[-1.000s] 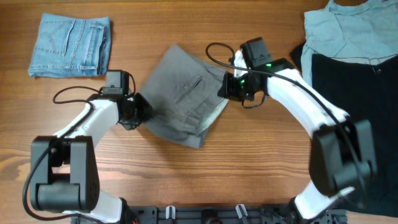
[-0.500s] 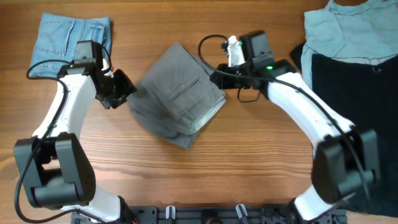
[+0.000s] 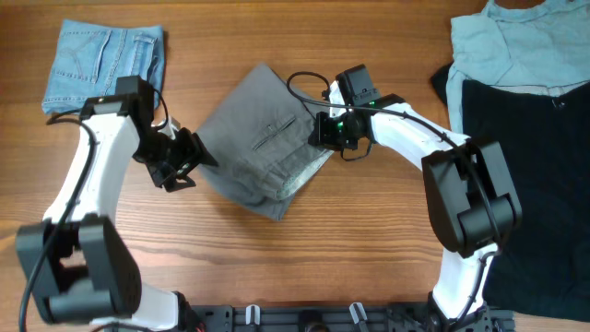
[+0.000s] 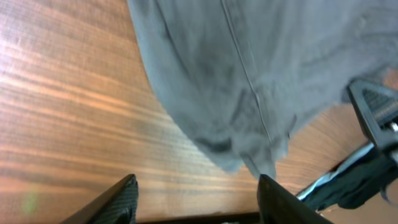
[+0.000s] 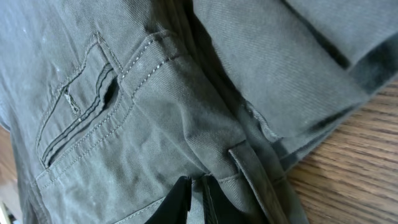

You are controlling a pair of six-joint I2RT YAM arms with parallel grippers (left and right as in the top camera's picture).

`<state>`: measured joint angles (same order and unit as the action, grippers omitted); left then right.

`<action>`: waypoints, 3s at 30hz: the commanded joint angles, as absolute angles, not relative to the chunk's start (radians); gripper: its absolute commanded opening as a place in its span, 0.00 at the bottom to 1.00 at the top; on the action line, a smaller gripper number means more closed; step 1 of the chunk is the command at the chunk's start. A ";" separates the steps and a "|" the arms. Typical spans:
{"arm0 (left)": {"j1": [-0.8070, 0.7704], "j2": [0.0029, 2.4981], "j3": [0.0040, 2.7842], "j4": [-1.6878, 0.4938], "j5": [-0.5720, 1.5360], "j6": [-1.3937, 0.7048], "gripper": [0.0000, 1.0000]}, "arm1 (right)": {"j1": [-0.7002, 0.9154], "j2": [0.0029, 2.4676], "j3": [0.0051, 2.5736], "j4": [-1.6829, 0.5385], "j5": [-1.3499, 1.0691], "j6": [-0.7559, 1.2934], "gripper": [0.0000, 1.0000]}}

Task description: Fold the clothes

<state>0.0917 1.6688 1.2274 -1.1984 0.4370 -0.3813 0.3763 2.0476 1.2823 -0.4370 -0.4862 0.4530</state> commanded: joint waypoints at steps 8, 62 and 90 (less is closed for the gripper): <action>0.076 1.592 0.955 -0.934 0.518 -0.538 1.00 | 0.379 2.072 1.283 -0.437 -0.495 0.473 0.12; -0.170 1.839 0.681 0.267 0.438 -0.671 0.14 | 0.379 2.072 1.283 -0.472 -0.460 0.432 0.13; 0.216 1.575 1.134 0.093 0.760 -0.688 0.04 | 0.300 1.606 1.283 -0.665 -0.421 0.318 0.20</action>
